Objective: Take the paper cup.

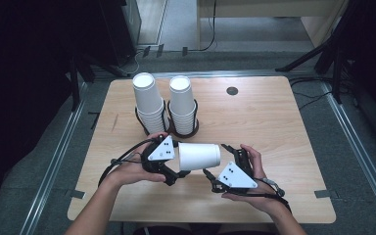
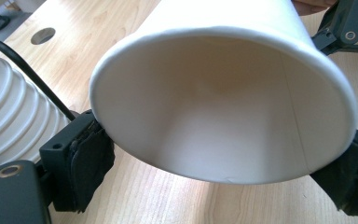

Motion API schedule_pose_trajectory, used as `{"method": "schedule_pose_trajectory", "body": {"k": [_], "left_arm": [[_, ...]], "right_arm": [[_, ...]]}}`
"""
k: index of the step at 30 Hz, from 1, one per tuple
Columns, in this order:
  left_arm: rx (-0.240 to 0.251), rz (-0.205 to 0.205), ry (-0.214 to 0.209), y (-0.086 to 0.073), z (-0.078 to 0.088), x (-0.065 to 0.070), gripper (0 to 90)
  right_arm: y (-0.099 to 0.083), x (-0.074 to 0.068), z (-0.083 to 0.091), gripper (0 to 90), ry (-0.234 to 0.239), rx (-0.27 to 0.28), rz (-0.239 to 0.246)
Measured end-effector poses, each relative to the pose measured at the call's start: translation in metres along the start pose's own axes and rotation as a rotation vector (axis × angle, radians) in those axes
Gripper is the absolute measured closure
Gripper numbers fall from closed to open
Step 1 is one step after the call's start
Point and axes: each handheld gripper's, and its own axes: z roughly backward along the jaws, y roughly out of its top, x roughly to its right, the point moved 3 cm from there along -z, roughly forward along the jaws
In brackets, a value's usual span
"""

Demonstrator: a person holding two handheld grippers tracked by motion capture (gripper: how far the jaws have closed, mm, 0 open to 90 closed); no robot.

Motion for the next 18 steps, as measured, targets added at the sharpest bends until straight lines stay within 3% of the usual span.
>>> {"method": "schedule_pose_trajectory", "body": {"k": [9,18], "left_arm": [[-0.025,-0.023,-0.024,0.0027,-0.0009,0.0003,8.8],[-0.064,-0.05,-0.075,0.0064,-0.0012,0.0006,8.8]], "right_arm": [[-0.0006,-0.0045,0.0,9.3,0.029,0.002,0.023],[-0.0023,-0.0063,0.0007,10.1,0.057,0.003,0.033]]}}
